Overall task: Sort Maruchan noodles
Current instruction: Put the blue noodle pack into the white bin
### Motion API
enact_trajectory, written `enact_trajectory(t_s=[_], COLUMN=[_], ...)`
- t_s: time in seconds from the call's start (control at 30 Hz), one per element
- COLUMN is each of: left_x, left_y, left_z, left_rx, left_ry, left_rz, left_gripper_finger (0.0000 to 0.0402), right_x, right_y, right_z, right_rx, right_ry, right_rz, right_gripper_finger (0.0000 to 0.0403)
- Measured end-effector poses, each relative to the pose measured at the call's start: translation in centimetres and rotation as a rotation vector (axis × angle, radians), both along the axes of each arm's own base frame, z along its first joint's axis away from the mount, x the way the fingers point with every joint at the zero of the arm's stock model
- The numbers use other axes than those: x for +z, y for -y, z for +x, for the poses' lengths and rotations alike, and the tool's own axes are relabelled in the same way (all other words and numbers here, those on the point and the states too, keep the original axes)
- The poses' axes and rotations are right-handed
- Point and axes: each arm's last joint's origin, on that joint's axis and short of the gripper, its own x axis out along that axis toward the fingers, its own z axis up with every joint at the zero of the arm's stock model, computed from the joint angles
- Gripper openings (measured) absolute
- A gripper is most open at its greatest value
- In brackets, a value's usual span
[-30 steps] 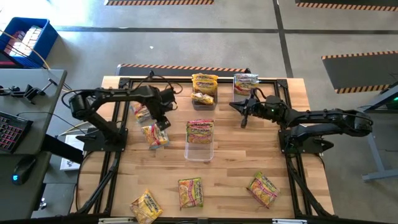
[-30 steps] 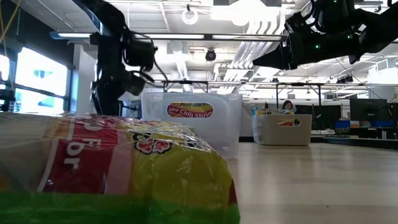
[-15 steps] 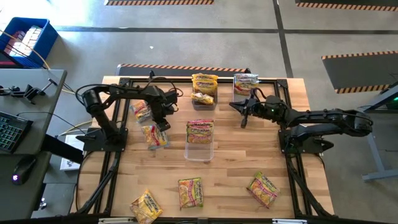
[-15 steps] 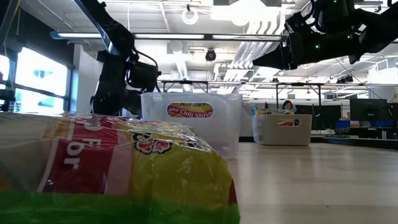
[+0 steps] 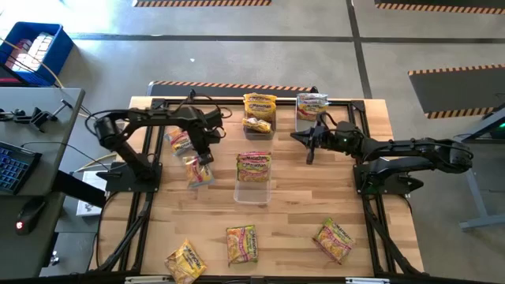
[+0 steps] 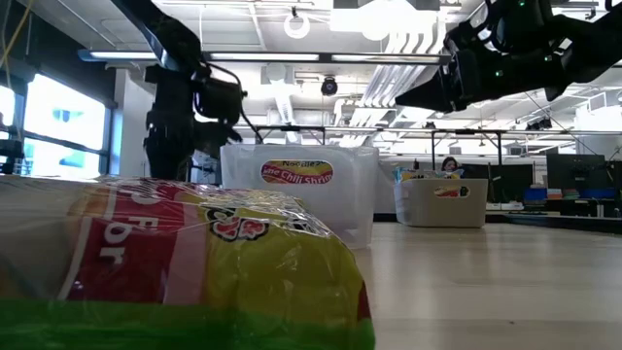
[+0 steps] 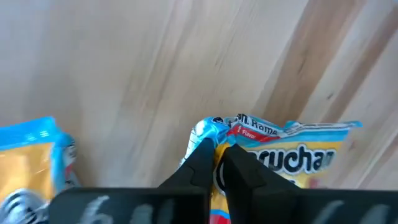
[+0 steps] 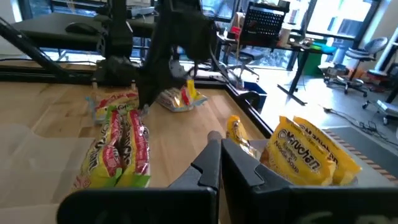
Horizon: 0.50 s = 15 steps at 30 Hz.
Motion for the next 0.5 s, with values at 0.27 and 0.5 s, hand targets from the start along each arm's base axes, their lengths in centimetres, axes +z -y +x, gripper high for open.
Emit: enact_trajectory(t_s=[0.27, 0.5], left_x=[4.8, 6.1], left_y=[0.4, 1.5], left_z=[-1.4, -3.2], left_rx=[0.108, 0.191], left_ry=[0.226, 0.43], left_rz=[0.119, 0.2], left_gripper_finger=[0.0003, 0.0002], right_x=[0.8, 1.1], right_y=[0.2, 0.1], right_z=[0.4, 2.2], right_rx=[-0.038, -0.022], right_ry=[0.032, 0.025], right_rz=[0.115, 0.216], right_gripper_finger=[0.0, 0.0001])
